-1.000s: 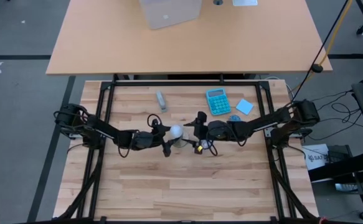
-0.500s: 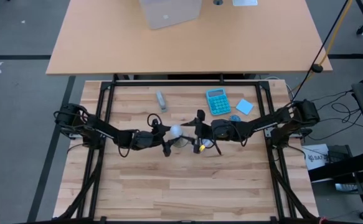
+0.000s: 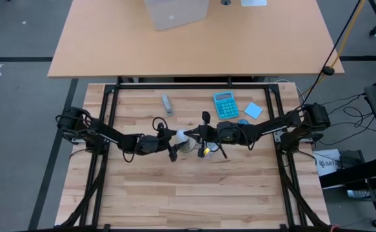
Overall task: Screw lightbulb
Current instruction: Insert the white lightbulb into the desk lamp
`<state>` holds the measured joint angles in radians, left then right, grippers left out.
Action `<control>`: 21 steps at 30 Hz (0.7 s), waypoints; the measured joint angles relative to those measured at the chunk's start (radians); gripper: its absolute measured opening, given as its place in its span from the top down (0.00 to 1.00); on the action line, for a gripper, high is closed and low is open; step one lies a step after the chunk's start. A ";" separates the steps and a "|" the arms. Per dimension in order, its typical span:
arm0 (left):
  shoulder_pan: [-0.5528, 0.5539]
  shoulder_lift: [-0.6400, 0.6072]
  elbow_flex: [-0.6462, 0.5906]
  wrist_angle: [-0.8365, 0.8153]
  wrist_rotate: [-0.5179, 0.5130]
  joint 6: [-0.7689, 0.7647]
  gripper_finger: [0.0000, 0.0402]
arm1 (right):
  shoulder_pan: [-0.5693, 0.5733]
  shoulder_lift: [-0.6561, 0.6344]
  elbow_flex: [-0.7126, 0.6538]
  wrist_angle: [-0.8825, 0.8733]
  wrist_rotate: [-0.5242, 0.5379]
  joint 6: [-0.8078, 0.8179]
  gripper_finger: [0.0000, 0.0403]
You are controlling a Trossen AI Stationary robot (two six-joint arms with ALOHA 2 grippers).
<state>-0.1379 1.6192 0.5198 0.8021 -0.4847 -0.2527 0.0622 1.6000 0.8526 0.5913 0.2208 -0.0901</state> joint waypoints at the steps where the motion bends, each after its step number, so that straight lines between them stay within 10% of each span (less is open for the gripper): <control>1: 0.000 0.000 0.000 0.000 0.000 0.000 0.30 | -0.004 0.010 0.006 -0.009 -0.017 0.009 0.99; 21: 0.000 0.000 0.000 -0.007 0.002 0.004 0.30 | -0.011 0.137 0.157 -0.178 -0.008 -0.012 1.00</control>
<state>-0.1379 1.6192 0.5201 0.7948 -0.4823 -0.2489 0.0513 1.7370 1.0094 0.4137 0.2129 -0.1022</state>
